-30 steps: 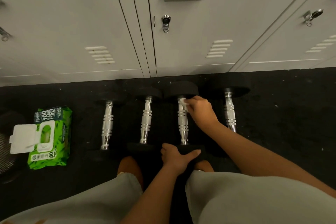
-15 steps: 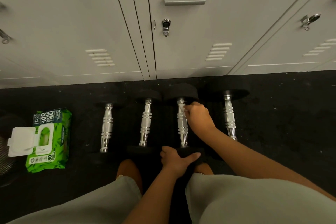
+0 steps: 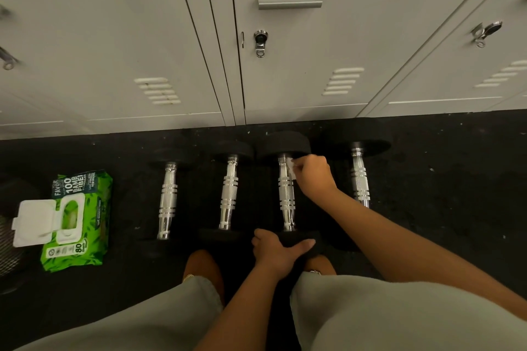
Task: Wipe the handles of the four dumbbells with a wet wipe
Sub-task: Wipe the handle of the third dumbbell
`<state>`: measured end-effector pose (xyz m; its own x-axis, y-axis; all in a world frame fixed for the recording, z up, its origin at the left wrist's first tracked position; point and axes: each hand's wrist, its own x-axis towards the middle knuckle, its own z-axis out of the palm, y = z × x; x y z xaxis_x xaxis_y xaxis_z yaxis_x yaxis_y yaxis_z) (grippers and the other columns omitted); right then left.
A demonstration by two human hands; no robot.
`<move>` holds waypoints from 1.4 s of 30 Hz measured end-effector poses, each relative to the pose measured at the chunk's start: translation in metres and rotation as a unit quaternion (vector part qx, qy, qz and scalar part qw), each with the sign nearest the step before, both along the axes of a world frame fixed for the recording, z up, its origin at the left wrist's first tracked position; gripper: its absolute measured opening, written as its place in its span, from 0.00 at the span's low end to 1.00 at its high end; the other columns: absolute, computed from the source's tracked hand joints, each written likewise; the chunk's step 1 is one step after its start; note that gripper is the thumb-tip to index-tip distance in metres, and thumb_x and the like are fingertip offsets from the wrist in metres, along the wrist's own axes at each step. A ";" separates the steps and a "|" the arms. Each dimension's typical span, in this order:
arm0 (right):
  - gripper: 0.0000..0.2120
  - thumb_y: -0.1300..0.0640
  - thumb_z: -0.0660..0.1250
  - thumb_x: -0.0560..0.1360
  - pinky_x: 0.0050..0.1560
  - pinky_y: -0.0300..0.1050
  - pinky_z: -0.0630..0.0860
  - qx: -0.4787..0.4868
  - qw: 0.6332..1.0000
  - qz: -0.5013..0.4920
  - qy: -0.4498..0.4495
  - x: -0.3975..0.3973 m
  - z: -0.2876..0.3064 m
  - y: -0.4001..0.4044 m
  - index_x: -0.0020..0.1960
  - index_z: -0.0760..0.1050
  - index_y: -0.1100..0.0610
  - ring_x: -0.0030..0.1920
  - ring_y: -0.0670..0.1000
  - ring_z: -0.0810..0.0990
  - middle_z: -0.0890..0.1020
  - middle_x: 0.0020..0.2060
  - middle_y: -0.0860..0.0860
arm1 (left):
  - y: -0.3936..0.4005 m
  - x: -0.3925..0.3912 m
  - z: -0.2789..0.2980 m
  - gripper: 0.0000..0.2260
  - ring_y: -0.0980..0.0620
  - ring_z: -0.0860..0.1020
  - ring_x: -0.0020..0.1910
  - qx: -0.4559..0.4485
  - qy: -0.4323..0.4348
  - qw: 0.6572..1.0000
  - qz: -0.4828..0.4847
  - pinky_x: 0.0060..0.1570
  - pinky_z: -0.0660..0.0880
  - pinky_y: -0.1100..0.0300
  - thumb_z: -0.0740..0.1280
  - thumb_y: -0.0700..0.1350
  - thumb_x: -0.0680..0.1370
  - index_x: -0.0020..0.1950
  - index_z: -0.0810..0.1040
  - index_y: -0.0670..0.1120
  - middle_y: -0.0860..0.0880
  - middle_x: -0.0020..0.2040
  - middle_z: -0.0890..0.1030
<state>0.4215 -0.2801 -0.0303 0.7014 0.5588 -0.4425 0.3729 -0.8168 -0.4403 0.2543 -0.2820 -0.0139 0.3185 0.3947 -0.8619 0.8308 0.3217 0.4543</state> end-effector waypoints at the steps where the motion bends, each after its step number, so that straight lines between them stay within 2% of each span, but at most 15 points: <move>1: 0.11 0.67 0.60 0.77 0.34 0.43 0.78 -0.005 1.000 0.005 0.006 -0.002 0.000 -0.003 0.46 0.80 0.60 0.36 0.53 0.79 0.81 0.38 0.56 | 0.000 0.000 0.000 0.49 0.43 0.64 0.70 0.000 0.001 1.000 -0.003 0.67 0.69 0.52 0.78 0.55 0.65 0.73 0.51 0.39 0.41 0.72 0.59; 3: 0.14 0.65 0.60 0.78 0.28 0.39 0.72 -0.030 0.999 0.020 0.018 -0.007 0.001 -0.010 0.36 0.77 0.57 0.29 0.49 0.73 0.75 0.30 0.52 | 0.000 -0.001 0.000 0.50 0.44 0.64 0.71 -0.001 -0.002 1.000 -0.005 0.68 0.69 0.52 0.78 0.55 0.65 0.73 0.51 0.39 0.42 0.72 0.59; 4: 0.15 0.63 0.60 0.78 0.26 0.38 0.69 -0.038 0.999 0.020 0.025 -0.008 0.002 -0.013 0.35 0.76 0.57 0.27 0.47 0.71 0.72 0.28 0.51 | 0.000 -0.001 0.000 0.50 0.44 0.64 0.71 -0.001 -0.002 1.000 -0.004 0.68 0.69 0.52 0.78 0.55 0.65 0.73 0.51 0.39 0.42 0.72 0.59; 6: 0.12 0.62 0.60 0.79 0.27 0.38 0.70 -0.038 0.999 0.019 0.029 -0.006 0.004 -0.010 0.41 0.80 0.62 0.28 0.48 0.72 0.75 0.29 0.52 | 0.000 -0.001 0.001 0.49 0.44 0.64 0.70 0.001 -0.002 1.000 -0.002 0.67 0.69 0.53 0.78 0.55 0.65 0.73 0.52 0.39 0.41 0.71 0.60; 8: 0.10 0.64 0.60 0.78 0.33 0.42 0.77 -0.019 0.999 0.012 0.027 -0.003 0.005 -0.005 0.46 0.80 0.62 0.33 0.51 0.78 0.80 0.35 0.56 | 0.000 -0.001 0.001 0.48 0.44 0.64 0.70 0.003 -0.002 1.000 -0.001 0.67 0.69 0.53 0.78 0.54 0.65 0.73 0.52 0.39 0.41 0.71 0.60; 10: 0.11 0.67 0.59 0.77 0.36 0.44 0.77 -0.011 1.000 0.010 0.026 -0.003 0.005 -0.005 0.41 0.79 0.62 0.36 0.54 0.79 0.79 0.34 0.56 | -0.001 0.000 0.001 0.49 0.43 0.64 0.71 0.001 -0.003 1.000 -0.001 0.67 0.69 0.53 0.78 0.54 0.66 0.73 0.51 0.39 0.41 0.72 0.59; 12: 0.14 0.66 0.59 0.77 0.33 0.43 0.74 -0.029 0.999 0.017 0.037 -0.008 0.005 -0.010 0.34 0.73 0.60 0.34 0.54 0.76 0.73 0.30 0.53 | -0.001 -0.001 0.001 0.49 0.44 0.63 0.71 0.001 -0.002 1.000 -0.002 0.67 0.68 0.53 0.78 0.54 0.66 0.74 0.50 0.39 0.41 0.72 0.58; 14: 0.14 0.63 0.60 0.78 0.30 0.41 0.72 -0.054 0.997 0.029 0.049 -0.012 0.007 -0.014 0.34 0.74 0.61 0.32 0.51 0.74 0.73 0.29 0.53 | 0.000 0.000 0.000 0.50 0.44 0.63 0.71 0.001 -0.001 1.000 0.000 0.67 0.69 0.52 0.78 0.54 0.65 0.74 0.51 0.39 0.41 0.72 0.58; 17: 0.14 0.62 0.61 0.78 0.32 0.42 0.74 -0.051 0.997 0.037 0.048 -0.007 0.011 -0.010 0.35 0.76 0.64 0.31 0.51 0.75 0.74 0.30 0.54 | -0.001 0.000 0.000 0.49 0.44 0.64 0.70 0.003 0.000 1.000 0.001 0.67 0.69 0.51 0.78 0.55 0.65 0.73 0.51 0.39 0.41 0.72 0.59; 21: 0.20 0.63 0.60 0.78 0.26 0.37 0.67 -0.031 0.999 0.020 0.033 -0.007 0.011 -0.009 0.27 0.65 0.56 0.26 0.46 0.68 0.69 0.26 0.50 | -0.001 0.000 -0.001 0.50 0.44 0.62 0.71 0.002 -0.001 1.000 -0.005 0.68 0.68 0.52 0.78 0.55 0.65 0.73 0.51 0.39 0.41 0.72 0.58; 25: 0.17 0.66 0.60 0.76 0.26 0.38 0.69 -0.087 0.994 0.039 0.055 -0.015 0.008 -0.017 0.29 0.68 0.59 0.27 0.48 0.69 0.71 0.27 0.52 | 0.000 0.000 -0.002 0.51 0.44 0.62 0.71 0.000 0.002 1.000 -0.002 0.68 0.68 0.51 0.78 0.56 0.64 0.74 0.50 0.40 0.42 0.72 0.58; 32: 0.18 0.64 0.59 0.78 0.25 0.37 0.67 -0.043 0.998 0.012 0.032 -0.015 0.012 -0.012 0.29 0.69 0.58 0.26 0.46 0.69 0.71 0.27 0.51 | 0.000 -0.001 -0.002 0.50 0.44 0.63 0.71 0.003 -0.003 1.000 -0.003 0.68 0.68 0.52 0.78 0.55 0.65 0.74 0.50 0.39 0.42 0.72 0.59; 35: 0.12 0.65 0.60 0.77 0.26 0.38 0.70 -0.081 0.995 0.032 0.055 -0.024 0.009 -0.021 0.36 0.75 0.64 0.28 0.49 0.72 0.74 0.30 0.54 | 0.000 0.000 -0.002 0.50 0.44 0.64 0.71 -0.001 0.002 1.000 -0.001 0.66 0.70 0.52 0.78 0.55 0.65 0.74 0.51 0.40 0.42 0.72 0.59; 39: 0.18 0.65 0.59 0.76 0.24 0.36 0.65 -0.058 0.997 0.024 0.044 -0.021 0.011 -0.019 0.28 0.68 0.58 0.25 0.47 0.68 0.70 0.27 0.51 | -0.001 0.000 -0.001 0.48 0.45 0.64 0.70 0.009 -0.003 1.000 0.000 0.66 0.69 0.53 0.78 0.55 0.65 0.73 0.52 0.40 0.42 0.71 0.60; 42: 0.18 0.65 0.58 0.77 0.24 0.36 0.64 -0.036 0.999 0.007 0.033 -0.020 0.013 -0.017 0.28 0.67 0.58 0.26 0.46 0.68 0.70 0.27 0.51 | -0.001 -0.001 -0.002 0.48 0.45 0.64 0.70 0.008 -0.006 1.000 0.001 0.67 0.69 0.53 0.78 0.55 0.65 0.73 0.52 0.40 0.42 0.71 0.60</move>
<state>0.4017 -0.2975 -0.0174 0.6615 0.5338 -0.5268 0.3574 -0.8419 -0.4043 0.2537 -0.2832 -0.0159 0.3288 0.4090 -0.8512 0.8246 0.3150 0.4699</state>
